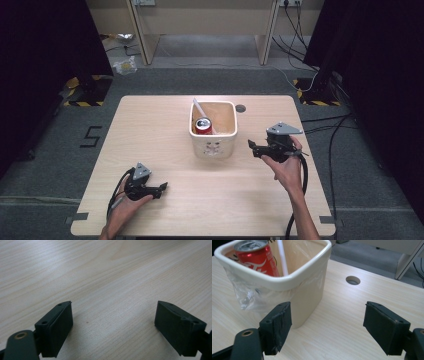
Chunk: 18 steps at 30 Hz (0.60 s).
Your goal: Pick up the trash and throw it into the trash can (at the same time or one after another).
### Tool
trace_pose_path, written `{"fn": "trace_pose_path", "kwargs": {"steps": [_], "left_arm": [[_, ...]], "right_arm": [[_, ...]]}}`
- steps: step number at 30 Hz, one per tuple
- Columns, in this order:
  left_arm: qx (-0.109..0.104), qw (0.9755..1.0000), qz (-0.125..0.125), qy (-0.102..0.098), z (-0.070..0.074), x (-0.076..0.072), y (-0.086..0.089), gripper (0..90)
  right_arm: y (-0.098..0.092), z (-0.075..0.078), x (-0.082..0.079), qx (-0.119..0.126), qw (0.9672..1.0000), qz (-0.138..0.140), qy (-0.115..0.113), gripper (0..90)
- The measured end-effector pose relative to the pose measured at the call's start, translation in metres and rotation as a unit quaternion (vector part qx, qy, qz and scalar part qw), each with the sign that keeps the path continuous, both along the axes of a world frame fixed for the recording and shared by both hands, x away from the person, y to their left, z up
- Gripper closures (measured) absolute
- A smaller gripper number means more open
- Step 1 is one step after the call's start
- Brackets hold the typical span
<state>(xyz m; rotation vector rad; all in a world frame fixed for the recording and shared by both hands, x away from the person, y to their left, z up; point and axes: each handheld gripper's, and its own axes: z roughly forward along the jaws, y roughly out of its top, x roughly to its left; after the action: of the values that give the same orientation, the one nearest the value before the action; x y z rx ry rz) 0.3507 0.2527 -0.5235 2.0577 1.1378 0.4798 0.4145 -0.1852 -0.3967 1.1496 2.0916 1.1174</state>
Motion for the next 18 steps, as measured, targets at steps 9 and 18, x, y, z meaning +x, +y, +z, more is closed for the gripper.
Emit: {"fn": "trace_pose_path", "kwargs": {"steps": [9,18], "left_arm": [[0.0,1.0,0.0,0.0,0.0,0.0,0.0,14.2],[-0.001,1.0,0.001,0.0,0.0,0.0,0.0,14.2]], "right_arm": [[-0.002,-0.011,-0.01,0.001,1.0,0.001,0.006,22.2],[-0.005,-0.025,-0.017,0.004,0.9999,0.002,0.013,21.9]]}}
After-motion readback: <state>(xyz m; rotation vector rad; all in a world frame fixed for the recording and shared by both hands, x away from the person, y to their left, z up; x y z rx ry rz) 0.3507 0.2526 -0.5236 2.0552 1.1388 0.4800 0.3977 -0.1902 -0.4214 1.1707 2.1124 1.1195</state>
